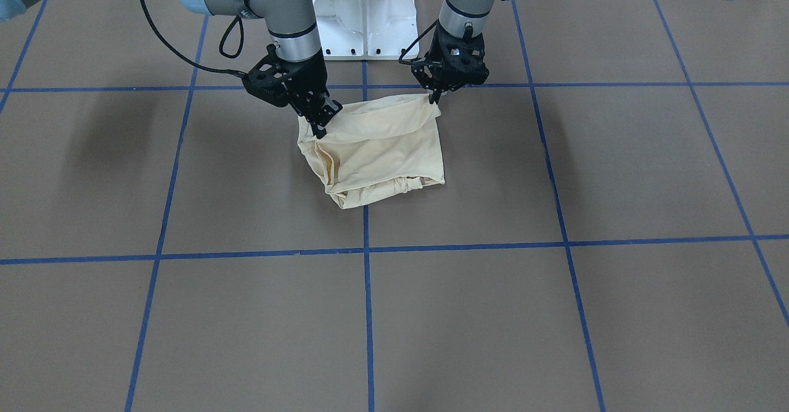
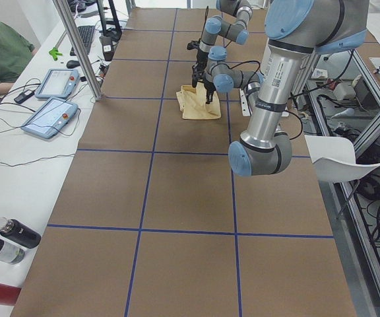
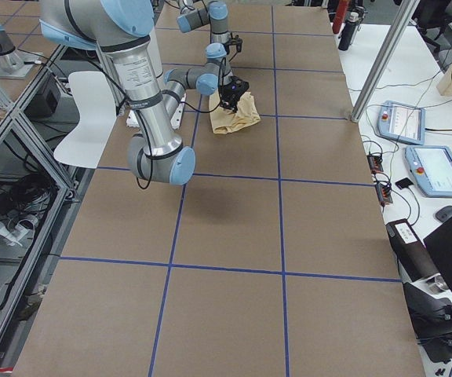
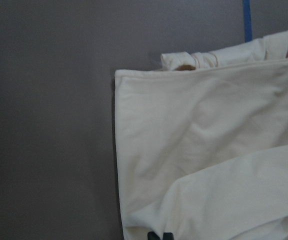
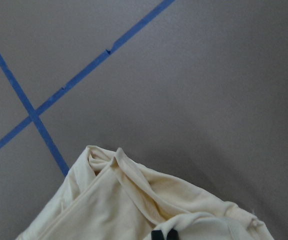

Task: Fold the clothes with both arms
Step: 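Release the shirt and raise both grippers away from the folded bundle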

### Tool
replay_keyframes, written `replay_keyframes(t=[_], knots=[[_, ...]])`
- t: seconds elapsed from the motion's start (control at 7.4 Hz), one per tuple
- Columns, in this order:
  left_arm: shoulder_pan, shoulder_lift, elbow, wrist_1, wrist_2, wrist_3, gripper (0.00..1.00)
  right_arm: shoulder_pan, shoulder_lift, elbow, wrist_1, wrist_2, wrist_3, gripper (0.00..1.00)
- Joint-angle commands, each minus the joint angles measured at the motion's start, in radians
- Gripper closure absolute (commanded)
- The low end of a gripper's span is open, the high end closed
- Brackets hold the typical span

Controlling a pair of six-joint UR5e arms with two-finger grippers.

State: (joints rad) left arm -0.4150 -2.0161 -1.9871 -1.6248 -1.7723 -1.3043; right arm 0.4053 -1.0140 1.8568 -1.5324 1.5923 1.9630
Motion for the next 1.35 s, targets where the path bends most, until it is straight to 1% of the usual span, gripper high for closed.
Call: replay_keyframes(t=[0.0, 0.14, 0.27, 0.54, 0.68, 0.81, 0.95, 1.08, 1.22], knots=[[-0.034, -0.026, 0.057, -0.027, 0.013, 0.005, 1.00, 0.038, 0.015, -0.028, 0.006, 0.000, -0.042, 1.00], [-0.045, -0.029, 0.083, -0.047, 0.014, 0.007, 1.00, 0.046, 0.025, -0.042, 0.006, 0.000, -0.045, 1.00], [-0.057, -0.036, 0.109, -0.061, 0.014, 0.007, 1.00, 0.056, 0.063, -0.092, 0.011, 0.000, -0.047, 1.00], [-0.068, -0.036, 0.125, -0.070, 0.013, 0.040, 1.00, 0.088, 0.110, -0.181, 0.069, 0.001, -0.062, 1.00], [-0.079, -0.035, 0.131, -0.070, 0.013, 0.072, 0.90, 0.102, 0.115, -0.218, 0.083, 0.003, -0.082, 0.67], [-0.090, -0.035, 0.152, -0.105, 0.013, 0.082, 0.01, 0.124, 0.135, -0.240, 0.083, 0.015, -0.178, 0.05], [-0.119, -0.035, 0.169, -0.146, 0.007, 0.106, 0.00, 0.153, 0.140, -0.243, 0.081, 0.068, -0.193, 0.00], [-0.158, -0.035, 0.168, -0.148, -0.011, 0.216, 0.00, 0.196, 0.149, -0.242, 0.074, 0.174, -0.202, 0.00], [-0.216, -0.027, 0.168, -0.147, -0.092, 0.328, 0.00, 0.202, 0.161, -0.237, 0.066, 0.210, -0.208, 0.00]])
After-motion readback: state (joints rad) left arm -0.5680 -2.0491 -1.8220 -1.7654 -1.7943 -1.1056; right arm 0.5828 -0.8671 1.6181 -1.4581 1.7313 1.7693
